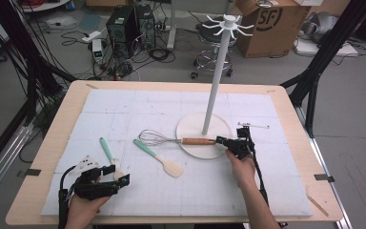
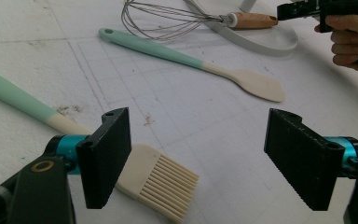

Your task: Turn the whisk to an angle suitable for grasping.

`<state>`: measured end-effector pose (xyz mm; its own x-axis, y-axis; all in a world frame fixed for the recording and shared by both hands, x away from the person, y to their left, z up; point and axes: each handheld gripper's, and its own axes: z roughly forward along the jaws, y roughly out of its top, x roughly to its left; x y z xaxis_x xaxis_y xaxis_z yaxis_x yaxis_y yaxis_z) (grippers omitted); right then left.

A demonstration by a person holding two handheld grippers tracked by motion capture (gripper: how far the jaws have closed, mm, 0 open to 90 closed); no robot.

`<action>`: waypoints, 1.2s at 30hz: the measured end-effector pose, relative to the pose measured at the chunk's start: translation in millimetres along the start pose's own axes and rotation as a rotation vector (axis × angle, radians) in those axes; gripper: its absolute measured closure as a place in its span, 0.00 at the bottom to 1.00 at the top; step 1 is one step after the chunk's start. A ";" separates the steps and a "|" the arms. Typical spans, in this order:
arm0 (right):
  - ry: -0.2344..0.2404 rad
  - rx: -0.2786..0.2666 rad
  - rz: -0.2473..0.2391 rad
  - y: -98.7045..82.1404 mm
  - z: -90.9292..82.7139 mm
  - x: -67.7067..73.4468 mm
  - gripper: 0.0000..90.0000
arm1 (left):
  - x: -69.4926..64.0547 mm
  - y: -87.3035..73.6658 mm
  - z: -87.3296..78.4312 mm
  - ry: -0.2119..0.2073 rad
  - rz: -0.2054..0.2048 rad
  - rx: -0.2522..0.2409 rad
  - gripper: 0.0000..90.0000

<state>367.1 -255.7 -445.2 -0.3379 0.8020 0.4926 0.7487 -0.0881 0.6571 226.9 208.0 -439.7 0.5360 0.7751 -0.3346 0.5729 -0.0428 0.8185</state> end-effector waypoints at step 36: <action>-0.054 0.037 0.058 -5.9 2.7 2.1 0.99 | -0.7 -1.1 -3.1 0.003 0.000 -0.004 0.26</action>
<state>363.5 -252.0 -449.6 -0.2626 0.8270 0.4971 0.7872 -0.1143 0.6060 223.9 209.4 -438.9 0.5339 0.7771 -0.3332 0.5703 -0.0401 0.8205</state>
